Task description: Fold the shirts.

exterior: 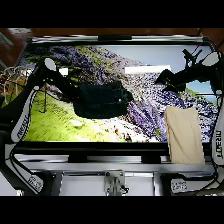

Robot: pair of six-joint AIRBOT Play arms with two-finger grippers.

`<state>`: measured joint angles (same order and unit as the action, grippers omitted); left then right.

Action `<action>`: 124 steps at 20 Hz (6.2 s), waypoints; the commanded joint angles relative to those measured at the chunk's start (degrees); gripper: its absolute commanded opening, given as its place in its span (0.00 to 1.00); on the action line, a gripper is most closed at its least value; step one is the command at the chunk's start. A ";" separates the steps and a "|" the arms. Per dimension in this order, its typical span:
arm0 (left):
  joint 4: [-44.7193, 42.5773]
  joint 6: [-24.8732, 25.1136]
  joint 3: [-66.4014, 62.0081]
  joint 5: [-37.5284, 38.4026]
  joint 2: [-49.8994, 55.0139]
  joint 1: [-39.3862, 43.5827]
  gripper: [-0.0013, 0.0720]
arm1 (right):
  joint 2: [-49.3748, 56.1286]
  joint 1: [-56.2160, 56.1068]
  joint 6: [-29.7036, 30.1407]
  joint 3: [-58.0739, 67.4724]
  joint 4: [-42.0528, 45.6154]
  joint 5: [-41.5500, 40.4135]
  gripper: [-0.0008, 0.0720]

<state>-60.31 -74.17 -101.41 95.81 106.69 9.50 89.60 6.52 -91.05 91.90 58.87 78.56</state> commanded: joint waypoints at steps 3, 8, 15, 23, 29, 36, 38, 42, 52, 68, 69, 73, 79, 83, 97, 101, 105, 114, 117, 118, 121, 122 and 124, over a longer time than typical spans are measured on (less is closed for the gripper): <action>2.54 -2.64 19.63 -13.88 -13.35 4.44 0.12 | -1.81 0.46 0.87 0.07 -0.07 0.66 0.93; 3.37 -6.91 16.61 -21.38 -18.14 7.50 0.12 | -4.61 0.46 1.29 0.07 0.02 1.01 0.93; 7.61 -9.14 10.05 -22.86 -17.05 16.35 0.12 | -7.78 0.63 1.29 0.07 0.63 1.11 0.93; 6.43 -11.21 10.05 -12.17 -10.12 28.24 0.13 | -14.60 4.85 0.72 0.07 3.15 5.29 0.93; 18.73 -11.19 9.99 -35.60 -4.17 39.58 0.13 | -18.16 4.79 -3.10 0.07 7.74 5.70 0.93; 36.46 -5.22 3.45 -58.38 0.33 40.98 0.13 | -21.77 4.79 -6.21 0.07 9.90 5.75 0.93; 36.87 -4.35 -0.59 -57.99 3.93 42.07 0.13 | -21.79 4.79 -7.37 0.07 11.04 6.08 0.93; 37.33 -3.23 -3.54 -46.99 7.32 40.44 0.84 | -21.79 4.79 -8.76 0.07 16.76 9.03 0.93; 18.56 0.66 -3.58 -26.47 -8.74 12.44 0.73 | -29.62 6.60 -8.92 -7.17 22.25 25.49 0.93; 14.82 1.75 -3.58 -24.83 -11.91 2.16 0.71 | -60.13 0.37 -33.86 -69.90 10.36 -5.09 0.97; 14.84 1.75 -3.58 -24.87 -11.91 2.05 0.71 | -60.13 -0.57 -34.14 -71.76 9.35 -7.23 0.97; 14.84 1.70 -3.58 -24.83 -11.91 1.95 0.71 | -59.06 -2.49 -36.35 -75.01 9.03 -21.35 0.97; 14.84 1.51 -3.58 -24.79 -11.93 1.95 0.71 | -46.80 -5.73 -33.42 -74.16 3.48 -36.74 0.28; 14.84 1.51 -3.58 -24.83 -11.91 1.92 0.71 | -45.97 -4.26 -28.52 -62.16 7.37 -36.02 0.14; 14.84 1.53 -3.58 -23.06 -12.09 1.46 0.71 | -33.66 26.03 -19.41 -20.24 11.72 -11.54 0.14; 14.84 1.55 -3.58 -23.15 -12.09 1.40 0.71 | -32.33 27.52 -18.03 -20.39 15.15 0.72 0.14; 14.84 1.75 -3.58 -23.17 -12.07 1.40 0.71 | -32.37 27.52 -14.60 -22.47 21.68 15.58 0.14; 14.84 2.21 -3.58 -23.30 -12.07 0.59 0.71 | -42.14 27.54 -15.56 -50.66 31.19 16.06 0.14; 14.84 2.21 -3.58 -23.32 -12.02 0.39 0.71 | -42.56 27.54 -15.54 -55.19 35.95 12.31 0.72; 14.84 2.23 -3.58 -23.32 -12.00 0.39 0.71 | -42.56 27.54 -14.93 -54.53 35.91 10.97 0.88; 14.84 3.26 -3.58 -23.32 -11.91 0.39 0.71 | -42.56 27.54 -10.47 -45.92 36.02 8.26 0.88; 14.82 3.28 -3.58 -23.32 -11.91 0.39 0.71 | -42.56 27.54 -8.63 -40.81 36.00 6.73 0.88; 14.47 4.92 -3.58 -23.21 -11.98 0.42 0.62 | -42.56 27.52 -5.22 -30.18 32.68 0.70 0.88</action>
<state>-45.47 -70.91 -104.92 72.51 94.74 9.93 47.20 34.11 -101.27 51.13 93.73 86.32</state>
